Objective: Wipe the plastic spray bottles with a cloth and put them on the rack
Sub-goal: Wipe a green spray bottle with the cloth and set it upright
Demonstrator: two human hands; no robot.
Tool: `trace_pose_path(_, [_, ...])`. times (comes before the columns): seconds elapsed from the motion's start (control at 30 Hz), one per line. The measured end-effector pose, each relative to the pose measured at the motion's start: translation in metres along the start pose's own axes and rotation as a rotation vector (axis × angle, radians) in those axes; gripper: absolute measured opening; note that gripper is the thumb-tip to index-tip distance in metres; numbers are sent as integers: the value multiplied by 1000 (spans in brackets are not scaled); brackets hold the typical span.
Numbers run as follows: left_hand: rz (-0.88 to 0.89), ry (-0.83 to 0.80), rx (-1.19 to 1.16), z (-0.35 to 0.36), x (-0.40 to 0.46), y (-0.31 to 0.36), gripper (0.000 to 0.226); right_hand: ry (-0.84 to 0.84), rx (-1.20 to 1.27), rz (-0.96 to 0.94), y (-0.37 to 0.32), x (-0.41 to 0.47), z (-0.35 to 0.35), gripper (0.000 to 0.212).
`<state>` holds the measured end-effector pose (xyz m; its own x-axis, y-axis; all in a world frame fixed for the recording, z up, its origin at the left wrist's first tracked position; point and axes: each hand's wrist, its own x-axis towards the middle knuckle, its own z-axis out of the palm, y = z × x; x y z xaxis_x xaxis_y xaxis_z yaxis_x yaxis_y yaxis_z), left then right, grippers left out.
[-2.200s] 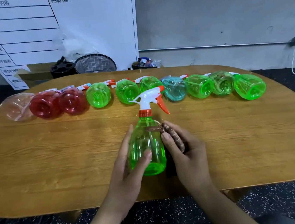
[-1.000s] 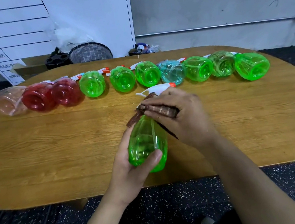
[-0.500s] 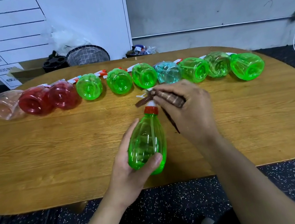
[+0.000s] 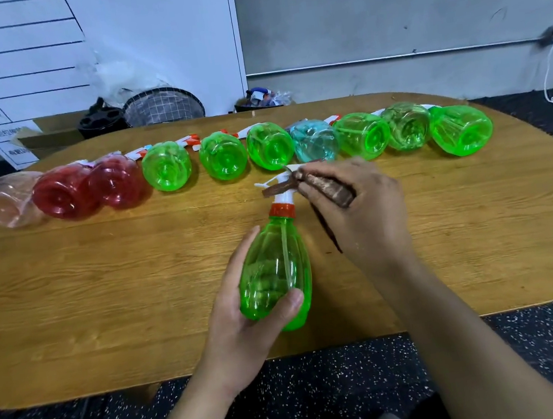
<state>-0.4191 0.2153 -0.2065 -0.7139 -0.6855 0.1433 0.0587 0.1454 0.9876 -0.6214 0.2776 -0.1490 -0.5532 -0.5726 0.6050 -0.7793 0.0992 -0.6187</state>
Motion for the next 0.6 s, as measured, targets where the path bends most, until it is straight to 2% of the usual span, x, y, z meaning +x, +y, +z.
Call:
trace_pose_path(0.13, [-19,11,14,2,1,2,75,-286,265,-107,-13,-3,4,25])
trace_pose_path(0.17, [-14,4,5,2,1,2,73,-305,284,-110,-13,-2,4,25])
trace_pose_path(0.33, [0,-4,-3,1,0,3,91,18,56,0,0,1,-1,26])
trace_pose_path(0.4, [-3,4,-13,2,0,5,90,-46,94,-25,-4,-1,0,25])
trace_pose_path(0.5, [1,10,-23,1,1,2,83,-275,294,-100,-15,-3,3,22])
trace_pose_path(0.53, [5,7,-21,1,2,2,82,-284,300,-103,-16,-2,3,23])
trace_pose_path(0.6, [17,3,-13,1,1,2,85,-182,203,-63,-12,0,2,24])
